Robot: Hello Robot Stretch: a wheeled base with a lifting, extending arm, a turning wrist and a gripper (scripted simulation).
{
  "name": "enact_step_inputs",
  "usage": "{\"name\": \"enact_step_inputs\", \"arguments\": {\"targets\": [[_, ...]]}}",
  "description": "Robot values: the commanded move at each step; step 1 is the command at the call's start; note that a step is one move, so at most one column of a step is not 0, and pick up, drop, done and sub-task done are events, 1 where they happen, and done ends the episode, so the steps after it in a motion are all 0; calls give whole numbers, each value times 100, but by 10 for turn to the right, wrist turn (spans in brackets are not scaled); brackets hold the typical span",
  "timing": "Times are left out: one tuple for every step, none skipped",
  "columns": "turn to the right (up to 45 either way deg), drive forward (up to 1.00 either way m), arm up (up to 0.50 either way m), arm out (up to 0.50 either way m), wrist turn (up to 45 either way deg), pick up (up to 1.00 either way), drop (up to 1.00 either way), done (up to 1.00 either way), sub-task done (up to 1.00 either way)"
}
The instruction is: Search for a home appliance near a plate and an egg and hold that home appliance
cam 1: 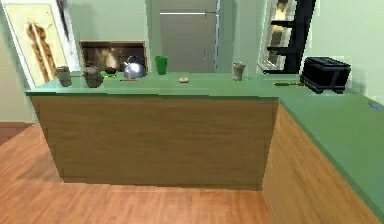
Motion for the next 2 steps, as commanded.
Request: {"name": "enact_step_inputs", "arguments": {"targets": [[0,0,0,0,0,100,0,0,0],[0,0,10,0,0,0,0,0,0]]}}
